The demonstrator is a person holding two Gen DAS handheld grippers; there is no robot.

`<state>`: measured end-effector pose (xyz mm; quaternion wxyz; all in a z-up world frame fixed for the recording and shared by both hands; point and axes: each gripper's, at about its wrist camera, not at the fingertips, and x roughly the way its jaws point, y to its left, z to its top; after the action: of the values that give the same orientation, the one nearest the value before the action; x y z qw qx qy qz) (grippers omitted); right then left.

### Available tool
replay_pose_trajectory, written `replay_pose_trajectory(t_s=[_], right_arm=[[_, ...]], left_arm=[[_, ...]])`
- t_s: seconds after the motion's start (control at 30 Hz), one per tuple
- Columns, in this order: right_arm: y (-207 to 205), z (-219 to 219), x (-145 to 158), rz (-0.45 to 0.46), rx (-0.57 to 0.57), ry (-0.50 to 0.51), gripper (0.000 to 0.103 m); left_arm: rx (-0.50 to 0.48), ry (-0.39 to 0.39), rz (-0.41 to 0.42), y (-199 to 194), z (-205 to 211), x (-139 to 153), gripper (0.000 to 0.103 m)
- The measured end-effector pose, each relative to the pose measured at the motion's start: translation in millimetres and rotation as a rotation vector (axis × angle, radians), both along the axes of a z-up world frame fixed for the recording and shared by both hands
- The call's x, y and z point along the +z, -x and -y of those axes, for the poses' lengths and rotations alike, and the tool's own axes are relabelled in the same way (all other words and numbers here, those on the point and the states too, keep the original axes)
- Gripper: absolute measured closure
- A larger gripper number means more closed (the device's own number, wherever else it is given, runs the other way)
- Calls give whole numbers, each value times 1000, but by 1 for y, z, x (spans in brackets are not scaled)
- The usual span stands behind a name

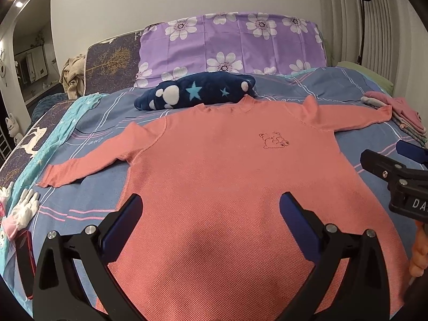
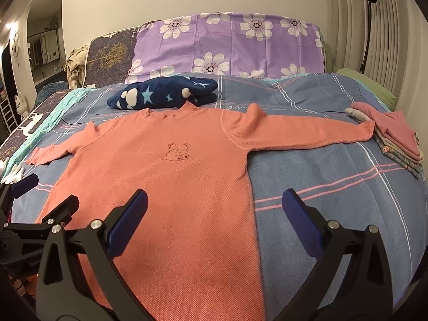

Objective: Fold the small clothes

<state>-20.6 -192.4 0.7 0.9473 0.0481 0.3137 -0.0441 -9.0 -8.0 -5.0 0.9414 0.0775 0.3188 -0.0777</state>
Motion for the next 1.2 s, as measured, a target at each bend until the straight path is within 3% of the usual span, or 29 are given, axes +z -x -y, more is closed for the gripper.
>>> replay_pose_trajectory(t_s=[0.53, 1.2], right_arm=[[-11, -1, -9, -43, -2, 10, 2], [-24, -14, -17, -81, 9, 43, 2]], left_arm=[[-19, -24, 4, 1, 6, -5, 1], [-14, 3, -33, -10, -5, -13, 1]])
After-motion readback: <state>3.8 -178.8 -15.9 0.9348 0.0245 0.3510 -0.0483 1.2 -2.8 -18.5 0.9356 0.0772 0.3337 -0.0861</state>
